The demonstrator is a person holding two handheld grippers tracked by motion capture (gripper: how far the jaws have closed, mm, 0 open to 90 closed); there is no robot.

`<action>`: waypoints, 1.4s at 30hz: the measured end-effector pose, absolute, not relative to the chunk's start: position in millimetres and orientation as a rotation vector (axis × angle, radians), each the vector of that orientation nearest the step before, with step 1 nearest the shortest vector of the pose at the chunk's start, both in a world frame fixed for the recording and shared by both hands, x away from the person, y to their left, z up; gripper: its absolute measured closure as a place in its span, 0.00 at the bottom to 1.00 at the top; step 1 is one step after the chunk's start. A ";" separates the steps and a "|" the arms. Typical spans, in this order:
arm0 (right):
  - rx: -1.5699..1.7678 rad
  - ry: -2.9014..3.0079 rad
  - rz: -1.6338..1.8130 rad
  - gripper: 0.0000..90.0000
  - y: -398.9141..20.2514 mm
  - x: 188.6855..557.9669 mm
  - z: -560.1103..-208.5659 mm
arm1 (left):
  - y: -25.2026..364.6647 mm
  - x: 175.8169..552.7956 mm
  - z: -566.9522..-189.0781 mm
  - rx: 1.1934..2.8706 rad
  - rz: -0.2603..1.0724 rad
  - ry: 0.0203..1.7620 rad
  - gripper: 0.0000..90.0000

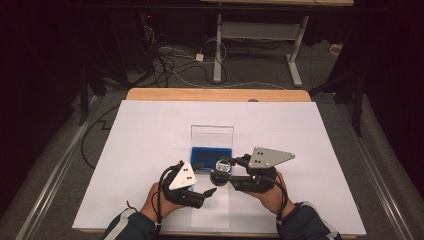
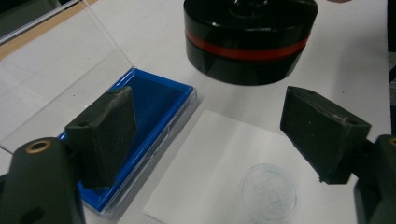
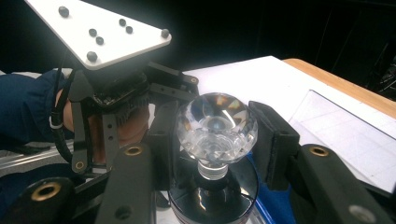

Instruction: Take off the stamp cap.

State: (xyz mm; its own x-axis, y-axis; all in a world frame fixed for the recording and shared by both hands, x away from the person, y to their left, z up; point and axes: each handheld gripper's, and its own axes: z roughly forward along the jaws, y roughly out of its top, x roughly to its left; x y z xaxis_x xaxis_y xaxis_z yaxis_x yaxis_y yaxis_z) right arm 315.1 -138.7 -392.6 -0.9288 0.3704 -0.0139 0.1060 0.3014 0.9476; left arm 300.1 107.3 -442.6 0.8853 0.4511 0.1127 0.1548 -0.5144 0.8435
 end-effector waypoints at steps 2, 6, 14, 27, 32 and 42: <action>0.431 2.345 1.676 0.63 -137.6 314.8 -393.3 | 106.0 300.3 -442.5 2.104 0.393 0.437 0.19; 0.428 2.347 1.682 0.63 -136.7 313.6 -394.2 | 104.0 301.2 -442.3 2.095 0.370 0.434 0.19; 0.425 2.342 1.698 0.63 -138.0 310.7 -393.0 | 101.8 301.1 -440.7 2.083 0.347 0.420 0.19; 0.423 2.338 1.702 0.63 -138.9 309.8 -392.8 | 93.3 299.9 -442.3 2.096 0.315 0.386 0.20; 0.428 2.342 1.698 0.63 -138.1 309.3 -393.9 | 93.7 299.4 -441.7 2.097 0.314 0.379 0.24; 0.426 2.348 1.697 0.63 -135.3 308.8 -398.5 | 93.8 300.2 -445.4 2.098 0.249 0.353 0.35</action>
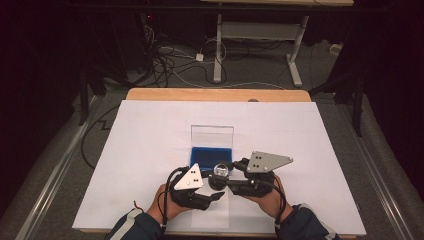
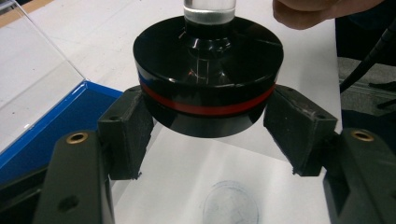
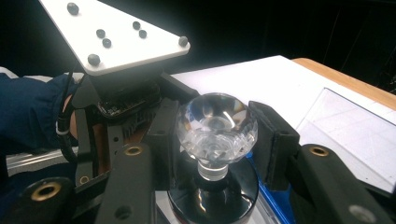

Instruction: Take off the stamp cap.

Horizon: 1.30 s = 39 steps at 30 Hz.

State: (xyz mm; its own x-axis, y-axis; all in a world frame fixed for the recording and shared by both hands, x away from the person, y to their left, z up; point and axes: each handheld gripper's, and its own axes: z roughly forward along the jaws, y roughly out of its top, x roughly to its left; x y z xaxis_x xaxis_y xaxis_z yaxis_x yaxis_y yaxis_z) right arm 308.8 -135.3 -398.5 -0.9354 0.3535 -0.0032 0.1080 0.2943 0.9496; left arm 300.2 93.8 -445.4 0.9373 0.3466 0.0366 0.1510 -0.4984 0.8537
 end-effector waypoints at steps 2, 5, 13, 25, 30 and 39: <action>0.427 2.351 1.688 0.63 -135.1 308.8 -399.7 | 94.6 300.9 -446.1 2.086 0.235 0.362 0.35; 0.433 2.354 1.689 0.63 -134.8 309.2 -402.4 | 95.2 301.8 -446.9 2.078 0.224 0.375 0.35; 0.422 2.367 1.692 0.63 -131.9 307.4 -404.8 | 94.5 303.6 -450.7 2.082 0.213 0.389 0.35; 0.434 2.367 1.711 0.63 -133.0 308.3 -406.3 | 93.9 303.9 -453.1 2.092 0.216 0.378 0.40; 0.440 2.368 1.714 0.63 -133.6 308.2 -406.1 | 93.6 303.9 -452.9 2.098 0.220 0.373 0.40; 0.442 2.357 1.725 0.63 -135.7 308.7 -404.7 | 94.6 305.3 -455.3 2.109 0.221 0.385 0.40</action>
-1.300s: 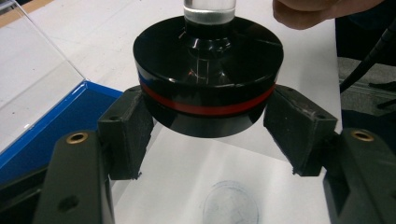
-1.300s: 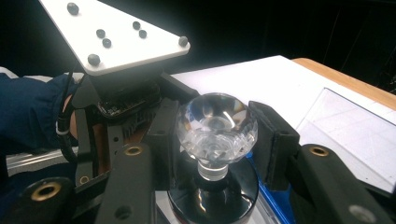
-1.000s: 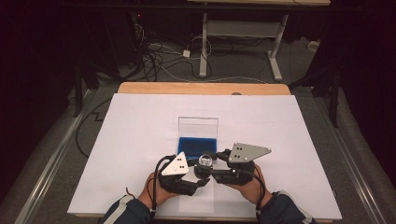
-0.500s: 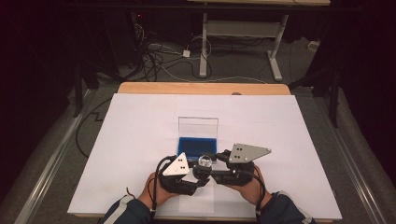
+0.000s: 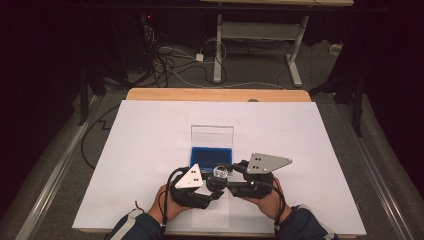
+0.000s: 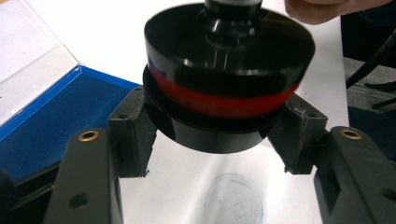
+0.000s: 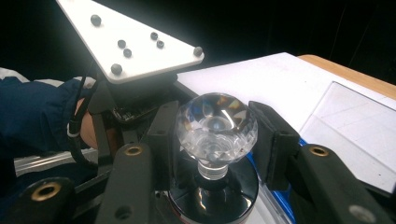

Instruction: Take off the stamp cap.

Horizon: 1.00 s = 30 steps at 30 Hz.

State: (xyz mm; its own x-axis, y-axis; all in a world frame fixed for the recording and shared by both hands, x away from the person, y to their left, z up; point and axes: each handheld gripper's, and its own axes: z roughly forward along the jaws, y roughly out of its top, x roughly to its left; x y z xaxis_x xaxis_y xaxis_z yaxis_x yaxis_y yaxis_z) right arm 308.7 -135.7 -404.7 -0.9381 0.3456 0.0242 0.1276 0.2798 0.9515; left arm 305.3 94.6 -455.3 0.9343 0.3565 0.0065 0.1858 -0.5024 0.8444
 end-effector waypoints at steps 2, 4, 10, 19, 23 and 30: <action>0.448 2.350 1.732 0.63 -137.2 309.1 -403.7 | 95.1 305.6 -455.7 2.111 0.224 0.388 0.40; 0.452 2.345 1.727 0.63 -138.9 309.6 -402.6 | 95.1 305.9 -456.7 2.114 0.213 0.380 0.40; 0.467 2.323 1.733 0.63 -144.7 311.3 -399.6 | 100.0 308.2 -458.1 2.124 0.235 0.405 0.40; 0.480 2.298 1.713 0.63 -151.4 314.5 -397.8 | 111.4 309.5 -457.6 2.129 0.288 0.424 0.41; 0.498 2.288 1.703 0.63 -155.3 317.3 -397.9 | 119.1 309.1 -455.3 2.127 0.309 0.432 0.41; 0.517 2.264 1.693 0.63 -162.8 322.3 -396.8 | 138.5 309.0 -450.6 2.115 0.352 0.471 0.41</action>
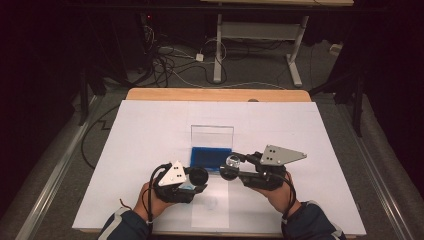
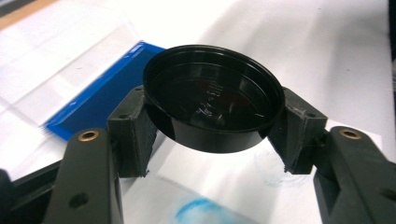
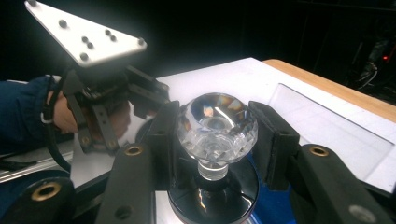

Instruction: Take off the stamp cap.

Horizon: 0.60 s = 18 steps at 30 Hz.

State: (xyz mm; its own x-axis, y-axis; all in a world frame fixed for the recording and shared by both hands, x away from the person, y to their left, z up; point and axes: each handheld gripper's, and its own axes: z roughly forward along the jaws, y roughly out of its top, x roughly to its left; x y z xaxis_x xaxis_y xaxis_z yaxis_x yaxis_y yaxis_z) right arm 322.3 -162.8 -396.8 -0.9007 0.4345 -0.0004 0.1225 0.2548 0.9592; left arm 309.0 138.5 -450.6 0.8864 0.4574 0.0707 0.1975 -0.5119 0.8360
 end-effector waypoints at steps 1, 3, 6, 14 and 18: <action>0.527 2.264 1.688 0.63 -163.8 323.0 -396.7 | 141.0 308.7 -449.7 2.114 0.360 0.476 0.41; 0.536 2.258 1.680 0.63 -165.1 324.7 -397.1 | 146.2 307.9 -448.4 2.111 0.368 0.484 0.41; 0.551 2.251 1.671 0.63 -167.6 328.3 -397.3 | 153.8 306.0 -447.2 2.102 0.366 0.498 0.41; 0.576 2.247 1.649 0.63 -168.4 335.3 -399.3 | 174.9 300.2 -449.8 2.094 0.422 0.549 0.41; 0.583 2.256 1.638 0.63 -166.1 340.5 -401.9 | 184.6 295.1 -453.4 2.099 0.436 0.568 0.41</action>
State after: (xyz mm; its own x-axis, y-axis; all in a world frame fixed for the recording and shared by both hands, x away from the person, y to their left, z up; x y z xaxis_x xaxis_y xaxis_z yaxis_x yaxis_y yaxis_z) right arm 340.5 -166.1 -401.9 -0.8753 0.4835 0.0016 0.1511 0.2704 0.9508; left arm 295.1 184.6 -453.4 0.8329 0.5454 0.0938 0.2316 -0.4975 0.8360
